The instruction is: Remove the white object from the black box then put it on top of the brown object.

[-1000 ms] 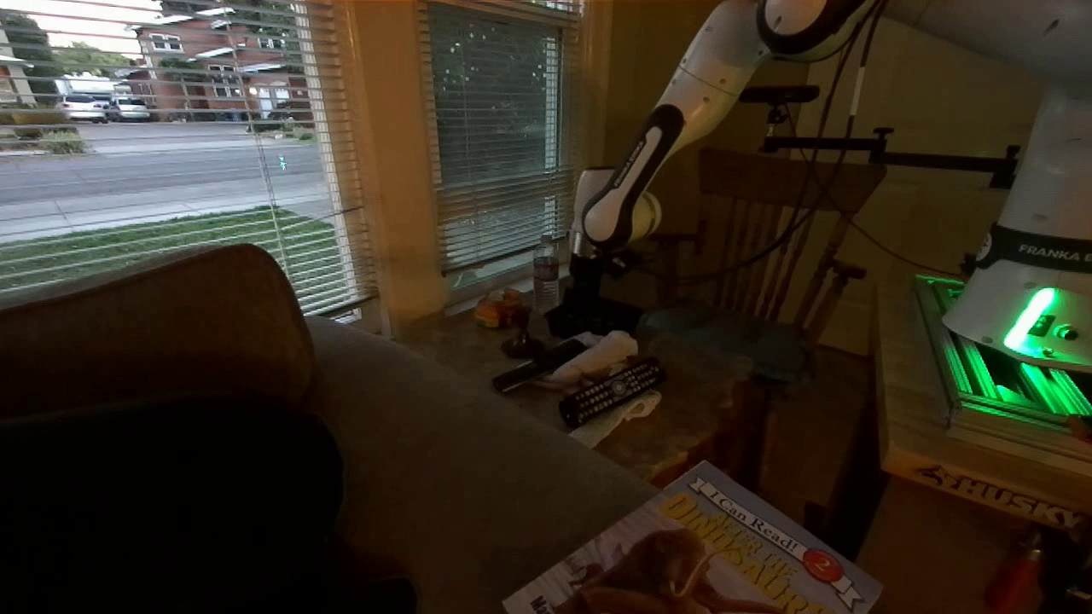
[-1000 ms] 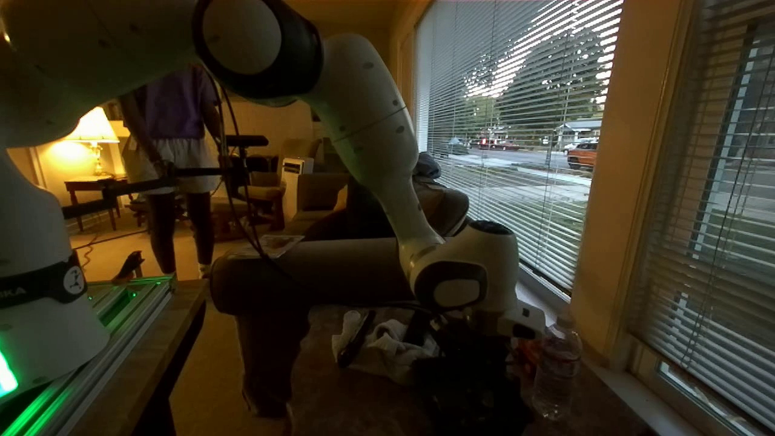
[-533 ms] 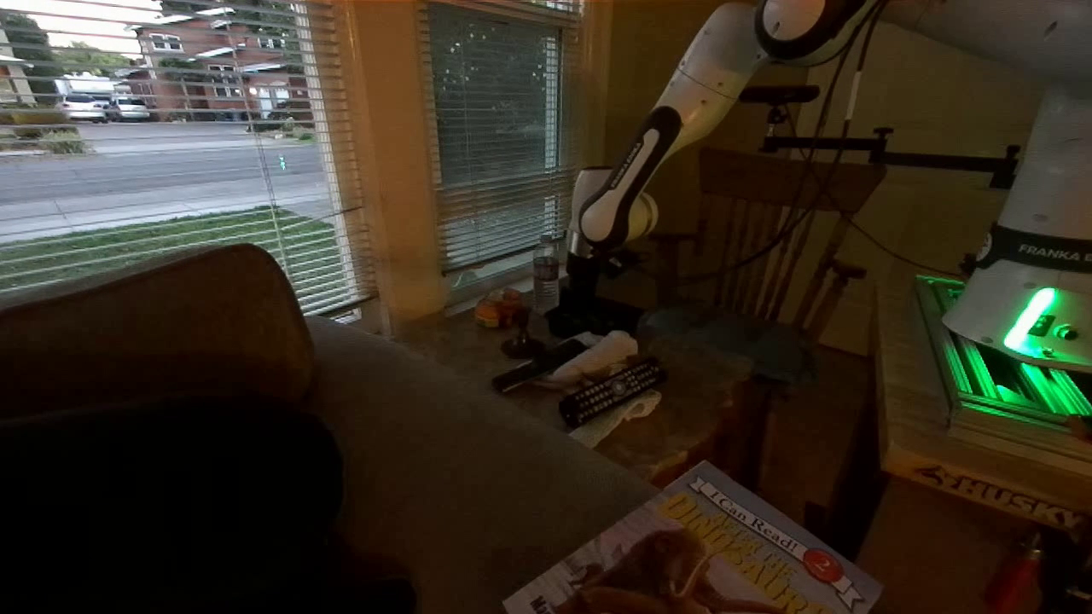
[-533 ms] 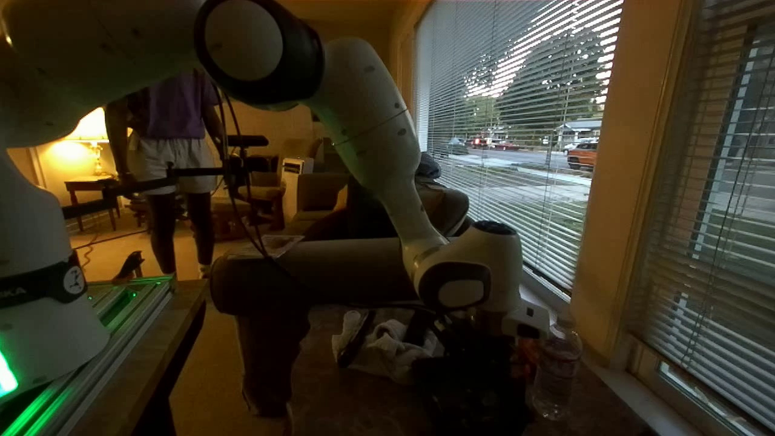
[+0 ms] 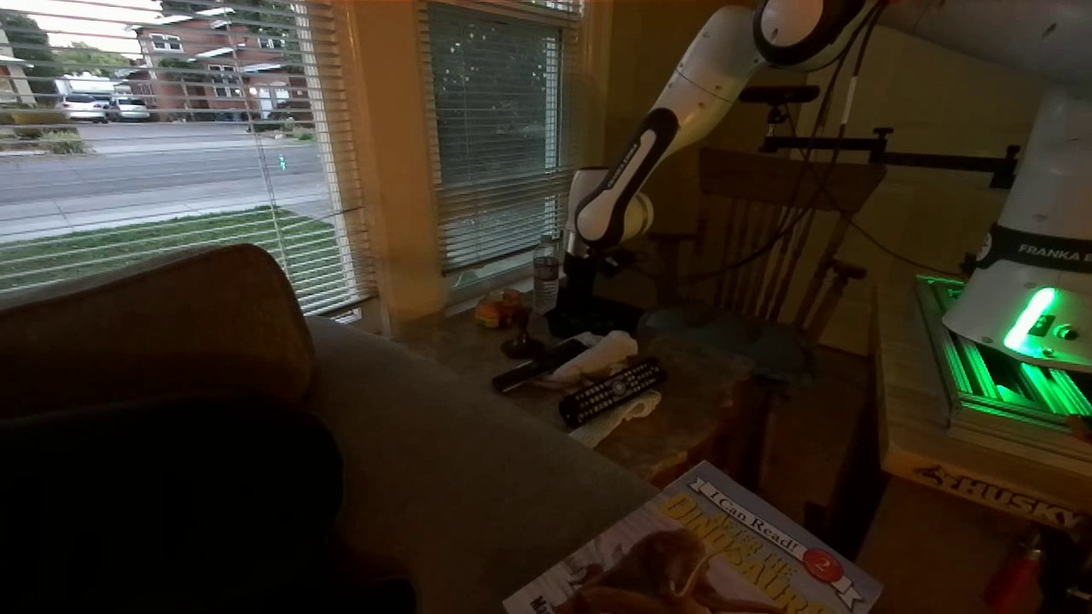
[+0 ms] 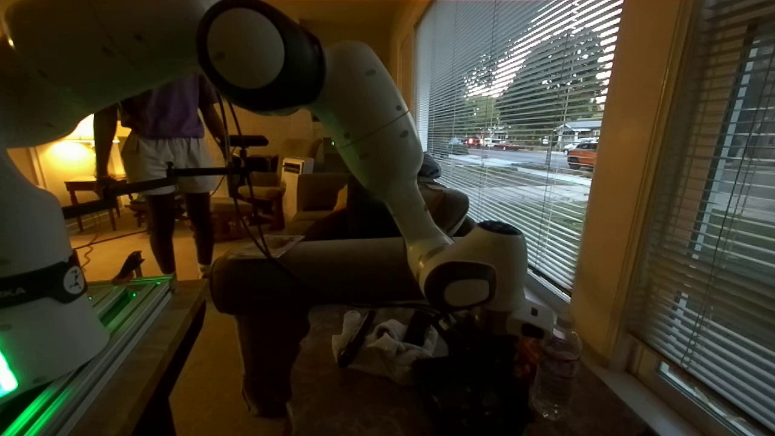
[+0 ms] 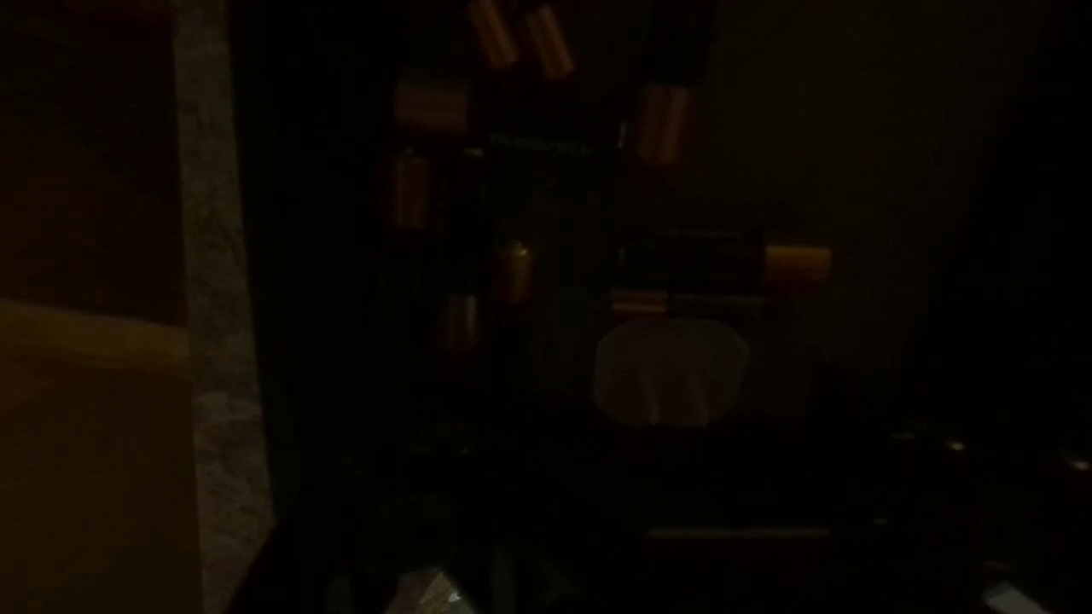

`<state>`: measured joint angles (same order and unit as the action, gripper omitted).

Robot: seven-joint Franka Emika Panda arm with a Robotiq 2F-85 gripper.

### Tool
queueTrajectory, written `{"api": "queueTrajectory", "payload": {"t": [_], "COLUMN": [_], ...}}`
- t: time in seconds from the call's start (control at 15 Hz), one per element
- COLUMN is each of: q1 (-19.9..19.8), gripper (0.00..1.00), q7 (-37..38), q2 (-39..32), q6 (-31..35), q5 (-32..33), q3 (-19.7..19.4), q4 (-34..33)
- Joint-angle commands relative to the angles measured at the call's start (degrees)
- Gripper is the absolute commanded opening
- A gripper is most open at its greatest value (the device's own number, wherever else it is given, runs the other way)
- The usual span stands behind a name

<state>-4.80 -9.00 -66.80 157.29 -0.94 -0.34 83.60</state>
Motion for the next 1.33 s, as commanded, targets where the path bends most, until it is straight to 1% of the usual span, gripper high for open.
{"api": "queueTrajectory", "payload": {"t": [0.0, 0.07, 0.2, 0.33, 0.6, 1.0, 1.07, 1.27], "q1": [0.1, 0.1, 0.3, 0.5, 0.9, 1.7, 1.9, 1.6], "gripper": [0.89, 0.90, 0.88, 0.90, 0.91, 0.93, 0.95, 0.95], "q7": [0.5, 0.5, 0.7, 0.9, 1.3, 2.3, 2.4, 2.6], "q2": [-2.0, -2.0, -1.8, -1.6, -1.6, -0.1, -0.2, -1.0], "q6": [-2.2, -2.7, -3.6, -3.9, -3.5, -4.9, -5.3, -5.9], "q5": [1.2, 1.1, 1.0, 1.0, 0.9, 0.8, 0.8, 0.6], "q3": [0.4, 0.4, 0.4, 0.4, 0.3, 0.2, 0.1, 0.2], "q4": [-3.0, -3.0, -2.8, -2.8, -3.0, -1.3, -1.5, -2.4]}}
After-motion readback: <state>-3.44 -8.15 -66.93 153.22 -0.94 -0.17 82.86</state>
